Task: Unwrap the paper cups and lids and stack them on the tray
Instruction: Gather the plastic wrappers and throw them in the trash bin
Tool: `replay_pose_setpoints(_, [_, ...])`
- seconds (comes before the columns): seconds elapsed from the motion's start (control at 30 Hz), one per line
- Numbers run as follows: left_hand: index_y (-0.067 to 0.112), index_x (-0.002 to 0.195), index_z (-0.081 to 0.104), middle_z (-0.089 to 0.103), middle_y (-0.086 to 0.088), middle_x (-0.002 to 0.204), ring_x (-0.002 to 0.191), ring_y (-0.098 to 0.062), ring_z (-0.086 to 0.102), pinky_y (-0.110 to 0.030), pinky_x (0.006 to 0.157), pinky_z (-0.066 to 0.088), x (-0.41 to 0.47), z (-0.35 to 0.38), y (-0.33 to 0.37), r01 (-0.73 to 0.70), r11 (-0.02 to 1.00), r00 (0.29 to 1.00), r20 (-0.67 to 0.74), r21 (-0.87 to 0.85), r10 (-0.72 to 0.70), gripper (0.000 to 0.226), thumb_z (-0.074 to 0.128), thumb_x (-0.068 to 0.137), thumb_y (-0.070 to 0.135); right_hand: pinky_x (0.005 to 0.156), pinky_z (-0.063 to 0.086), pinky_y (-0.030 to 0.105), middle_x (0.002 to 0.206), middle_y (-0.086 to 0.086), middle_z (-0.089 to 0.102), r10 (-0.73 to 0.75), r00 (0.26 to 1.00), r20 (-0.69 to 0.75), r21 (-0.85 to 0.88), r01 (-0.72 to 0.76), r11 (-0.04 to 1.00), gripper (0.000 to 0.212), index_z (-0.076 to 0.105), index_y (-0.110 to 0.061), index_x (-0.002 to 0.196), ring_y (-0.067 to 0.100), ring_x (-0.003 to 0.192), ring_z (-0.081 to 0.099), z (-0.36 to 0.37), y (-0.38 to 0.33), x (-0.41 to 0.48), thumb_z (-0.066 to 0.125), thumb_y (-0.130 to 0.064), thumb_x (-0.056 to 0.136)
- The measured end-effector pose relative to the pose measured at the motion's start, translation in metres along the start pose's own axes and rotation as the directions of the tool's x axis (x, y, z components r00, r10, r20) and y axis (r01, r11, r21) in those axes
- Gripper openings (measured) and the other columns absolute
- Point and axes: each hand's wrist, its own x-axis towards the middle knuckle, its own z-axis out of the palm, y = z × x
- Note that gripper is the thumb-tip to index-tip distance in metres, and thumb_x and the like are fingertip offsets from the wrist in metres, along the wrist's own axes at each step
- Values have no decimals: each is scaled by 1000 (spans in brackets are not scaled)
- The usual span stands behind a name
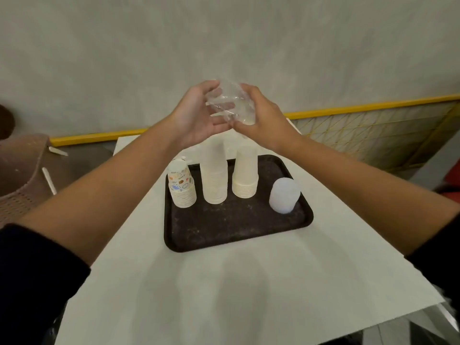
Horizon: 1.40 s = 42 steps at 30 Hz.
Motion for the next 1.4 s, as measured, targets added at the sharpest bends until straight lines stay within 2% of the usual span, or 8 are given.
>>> replay_pose_setpoints(0.1, [15,112,54,59,-9,111,100,-28,64,-38,96,48,-21,14,-11,5,999,1000,29,39,-6,35,44,89,39,63,36,-3,109,-1,55,34,999,-42,40,-33,999,50,38,-9,133,13,89,52,-15,-1,-17,58,-9,87])
replay_pose_setpoints(0.23, [21,117,51,53,-6,124,108,-23,58,-32,96,47,-39,35,-39,-66,965,970,-210,256,122,33,54,88,35,61,49,10,106,0,54,203,974,-102,298,-165,940,40,48,-13,123,16,88,56,-45,2,-39,54,1,86])
replay_pose_setpoints(0.43, [30,126,44,46,-9,129,114,-26,52,-37,105,37,-68,65,-89,98,985,985,-158,140,-76,70,69,66,54,59,57,31,96,10,63,313,881,355,812,-457,364,31,55,-12,92,23,85,63,-85,6,-95,44,15,84])
replay_pose_setpoints(0.77, [19,130,43,61,-6,97,71,-16,59,-15,43,47,-84,119,-139,77,995,979,-184,-56,-86,49,54,88,-4,40,46,22,92,7,60,447,827,341,669,-547,502,36,54,-30,95,21,60,63,-88,48,-165,49,5,89])
replay_pose_setpoints(0.97, [6,107,57,61,-15,108,74,-22,71,-26,62,59,-87,117,-153,225,916,966,-47,-332,-255,20,48,90,4,42,48,22,90,14,61,481,828,288,707,-523,477,23,62,-2,97,18,52,64,-91,71,-197,46,12,88])
replay_pose_setpoints(1.07, [1,120,49,55,-22,125,100,-38,65,-42,69,59,-83,110,-164,412,811,906,91,-414,-414,54,59,79,35,49,50,22,92,15,61,444,869,217,611,-476,632,34,66,-6,87,25,67,60,-92,81,-213,44,20,85])
replay_pose_setpoints(1.27, [8,104,60,68,-7,96,74,-13,70,-25,63,59,-86,136,-193,528,841,816,204,115,-541,17,56,87,8,54,55,24,92,7,63,481,855,194,499,-509,701,49,64,1,106,21,79,61,-93,85,-263,37,29,75])
replay_pose_setpoints(1.4, [14,114,53,63,-6,98,79,-13,67,-20,61,57,-84,157,-220,455,836,828,199,306,-524,37,60,83,-5,74,57,37,97,9,61,671,721,176,622,-609,492,33,65,-7,100,24,86,61,-99,89,-311,40,11,88])
